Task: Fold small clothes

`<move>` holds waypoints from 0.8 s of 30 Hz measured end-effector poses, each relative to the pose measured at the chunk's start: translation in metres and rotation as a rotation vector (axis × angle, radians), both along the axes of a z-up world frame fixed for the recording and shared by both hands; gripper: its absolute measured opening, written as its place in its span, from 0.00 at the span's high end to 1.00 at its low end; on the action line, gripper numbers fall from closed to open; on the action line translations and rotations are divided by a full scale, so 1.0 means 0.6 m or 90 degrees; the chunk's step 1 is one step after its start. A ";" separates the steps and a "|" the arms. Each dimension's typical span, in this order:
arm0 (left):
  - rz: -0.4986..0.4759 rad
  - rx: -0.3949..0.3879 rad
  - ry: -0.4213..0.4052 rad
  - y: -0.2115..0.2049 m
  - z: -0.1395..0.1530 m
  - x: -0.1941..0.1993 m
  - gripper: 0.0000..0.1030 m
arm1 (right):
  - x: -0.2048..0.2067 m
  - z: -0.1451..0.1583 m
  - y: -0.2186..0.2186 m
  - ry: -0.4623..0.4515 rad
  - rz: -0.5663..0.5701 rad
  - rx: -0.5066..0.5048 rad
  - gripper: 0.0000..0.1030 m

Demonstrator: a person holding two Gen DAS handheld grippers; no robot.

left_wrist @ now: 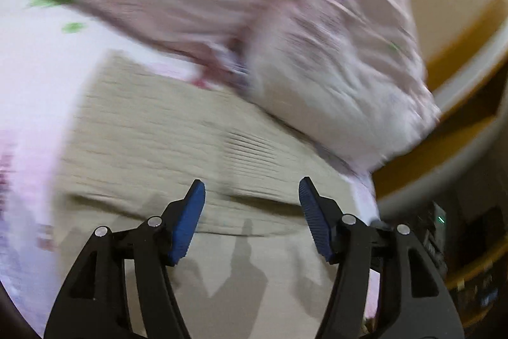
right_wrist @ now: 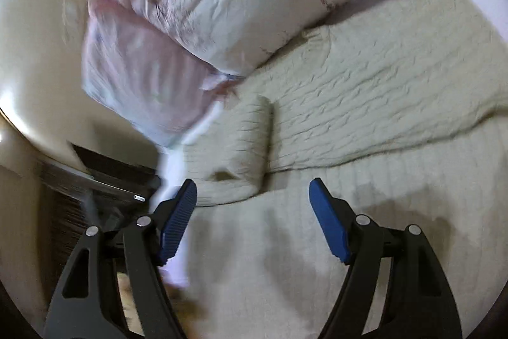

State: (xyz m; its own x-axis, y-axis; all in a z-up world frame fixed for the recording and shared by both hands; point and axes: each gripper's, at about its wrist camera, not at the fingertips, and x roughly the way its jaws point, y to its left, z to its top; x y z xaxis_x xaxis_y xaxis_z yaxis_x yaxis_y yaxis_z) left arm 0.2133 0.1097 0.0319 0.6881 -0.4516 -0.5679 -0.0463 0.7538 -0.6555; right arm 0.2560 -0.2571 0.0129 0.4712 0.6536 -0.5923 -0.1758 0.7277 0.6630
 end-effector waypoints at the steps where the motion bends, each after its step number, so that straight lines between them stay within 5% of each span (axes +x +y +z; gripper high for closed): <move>1: 0.012 -0.006 0.010 0.013 -0.007 -0.002 0.41 | -0.008 0.010 0.018 -0.037 0.002 -0.063 0.34; 3: 0.038 -0.005 0.029 0.043 -0.019 -0.008 0.41 | -0.032 0.037 0.072 -0.150 0.028 -0.197 0.35; 9: 0.050 0.015 0.056 0.052 -0.047 -0.004 0.43 | -0.081 0.073 0.219 -0.350 0.164 -0.368 0.35; 14: 0.047 0.010 0.054 0.056 -0.050 -0.008 0.43 | -0.052 0.029 0.297 -0.372 0.198 -0.512 0.38; 15: 0.046 0.008 0.054 0.058 -0.050 -0.008 0.43 | -0.040 0.017 0.302 -0.359 0.191 -0.534 0.46; 16: 0.045 0.007 0.054 0.059 -0.050 -0.008 0.43 | -0.031 0.007 0.302 -0.344 0.182 -0.547 0.68; 18: 0.042 0.008 0.053 0.060 -0.051 -0.010 0.43 | -0.012 0.002 0.281 -0.296 0.163 -0.508 0.94; 24: 0.030 0.015 0.049 0.056 -0.047 -0.012 0.42 | -0.010 0.056 0.120 -0.252 -0.029 -0.265 0.95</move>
